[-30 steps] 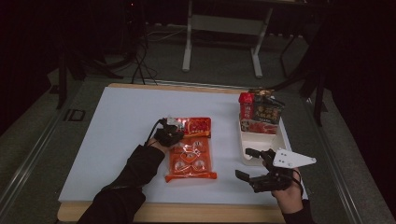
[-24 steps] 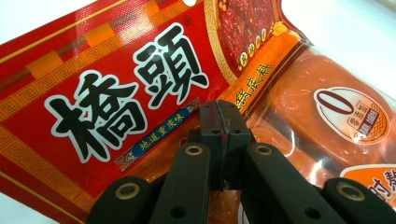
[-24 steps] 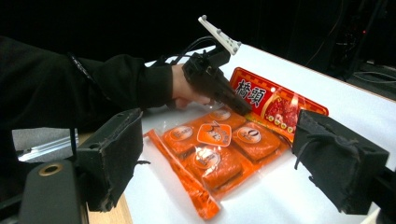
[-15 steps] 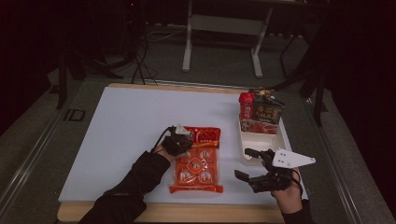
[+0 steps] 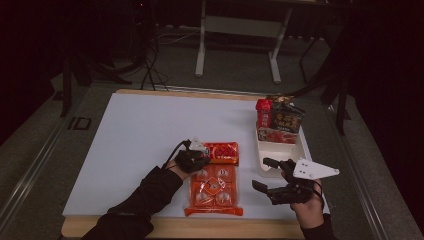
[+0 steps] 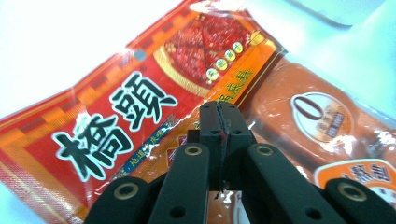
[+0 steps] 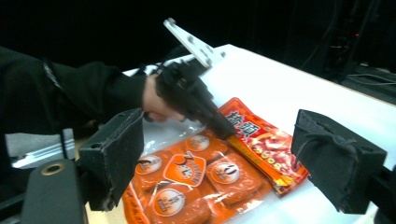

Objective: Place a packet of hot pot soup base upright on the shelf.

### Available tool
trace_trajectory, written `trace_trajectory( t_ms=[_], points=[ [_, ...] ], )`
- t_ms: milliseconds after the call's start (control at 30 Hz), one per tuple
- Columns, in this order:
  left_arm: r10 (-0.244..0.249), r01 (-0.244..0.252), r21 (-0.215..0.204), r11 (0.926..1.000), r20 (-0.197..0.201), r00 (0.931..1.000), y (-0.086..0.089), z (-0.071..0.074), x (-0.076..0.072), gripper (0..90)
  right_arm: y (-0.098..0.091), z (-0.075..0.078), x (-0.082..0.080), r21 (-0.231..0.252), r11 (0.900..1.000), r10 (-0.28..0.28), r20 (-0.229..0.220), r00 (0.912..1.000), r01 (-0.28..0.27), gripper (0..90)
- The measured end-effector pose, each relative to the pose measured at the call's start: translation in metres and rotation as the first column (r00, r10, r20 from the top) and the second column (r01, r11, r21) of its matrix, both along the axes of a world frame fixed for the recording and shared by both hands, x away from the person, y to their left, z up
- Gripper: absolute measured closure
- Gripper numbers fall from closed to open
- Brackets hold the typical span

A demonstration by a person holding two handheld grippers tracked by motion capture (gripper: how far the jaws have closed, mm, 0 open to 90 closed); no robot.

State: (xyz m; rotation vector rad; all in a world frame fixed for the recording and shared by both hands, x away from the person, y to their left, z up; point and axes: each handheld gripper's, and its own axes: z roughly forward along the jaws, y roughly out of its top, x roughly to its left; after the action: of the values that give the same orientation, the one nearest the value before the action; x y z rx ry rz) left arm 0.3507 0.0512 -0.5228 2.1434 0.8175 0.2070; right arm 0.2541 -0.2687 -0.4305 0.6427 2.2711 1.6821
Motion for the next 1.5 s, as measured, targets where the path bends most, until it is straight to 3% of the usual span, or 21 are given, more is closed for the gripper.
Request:
trace_trajectory(
  t_ms=[167, 267, 333, 600, 700, 833, 867, 1033, 1233, 1500],
  points=[
    [0.000, 0.001, -0.067, 0.9977, 0.008, 1.0000, 0.008, 0.014, -0.007, 81.5, 0.000, 0.000, -0.001, -0.023, 0.9991, -0.034, 0.024, 0.9991, 0.035, 17.5],
    [-0.009, 0.010, -0.103, 0.9947, 0.016, 0.9998, 0.013, 0.023, -0.013, 78.3, -0.003, 0.001, 0.001, -0.001, 0.9996, -0.028, 0.012, 0.9995, 0.028, 18.4],
    [-0.016, 0.019, -0.116, 0.9930, 0.028, 0.9995, 0.016, 0.029, -0.016, 77.2, -0.005, 0.002, 0.002, 0.029, 0.9993, -0.025, 0.018, 0.9995, 0.025, 18.3],
    [-0.006, 0.011, -0.157, 0.9875, 0.029, 0.9996, 0.028, 0.043, -0.021, 62.8, -0.002, 0.004, -0.001, -0.011, 0.9987, -0.050, 0.056, 0.9972, 0.050, 13.9],
    [-0.007, 0.014, -0.179, 0.9837, 0.039, 0.9992, 0.038, 0.047, -0.023, 56.7, -0.002, 0.004, -0.002, -0.012, 0.9976, -0.068, 0.048, 0.9965, 0.069, 13.5],
    [0.017, -0.008, -0.186, 0.9826, 0.047, 0.9988, 0.044, 0.047, -0.024, 52.5, -0.003, 0.006, -0.003, -0.003, 0.9971, -0.075, 0.034, 0.9966, 0.076, 12.6],
    [0.036, -0.026, -0.185, 0.9824, 0.048, 0.9982, 0.048, 0.047, -0.022, 46.3, -0.002, 0.006, -0.004, -0.008, 0.9962, -0.086, 0.043, 0.9954, 0.087, 11.1],
    [0.078, -0.071, -0.178, 0.9815, 0.035, 0.9963, 0.060, 0.041, -0.015, 36.6, 0.000, 0.007, -0.005, -0.018, 0.9956, -0.091, 0.050, 0.9946, 0.092, 10.6],
    [0.091, -0.085, -0.156, 0.9841, 0.032, 0.9953, 0.068, 0.033, -0.009, 34.2, 0.003, 0.006, -0.006, -0.035, 0.9959, -0.081, 0.057, 0.9951, 0.083, 10.6],
    [0.159, -0.161, -0.131, 0.9783, -0.025, 0.9870, 0.083, 0.011, 0.005, 31.2, 0.007, 0.004, -0.007, -0.071, 0.9948, -0.069, 0.057, 0.9960, 0.073, 10.7]
  ],
)
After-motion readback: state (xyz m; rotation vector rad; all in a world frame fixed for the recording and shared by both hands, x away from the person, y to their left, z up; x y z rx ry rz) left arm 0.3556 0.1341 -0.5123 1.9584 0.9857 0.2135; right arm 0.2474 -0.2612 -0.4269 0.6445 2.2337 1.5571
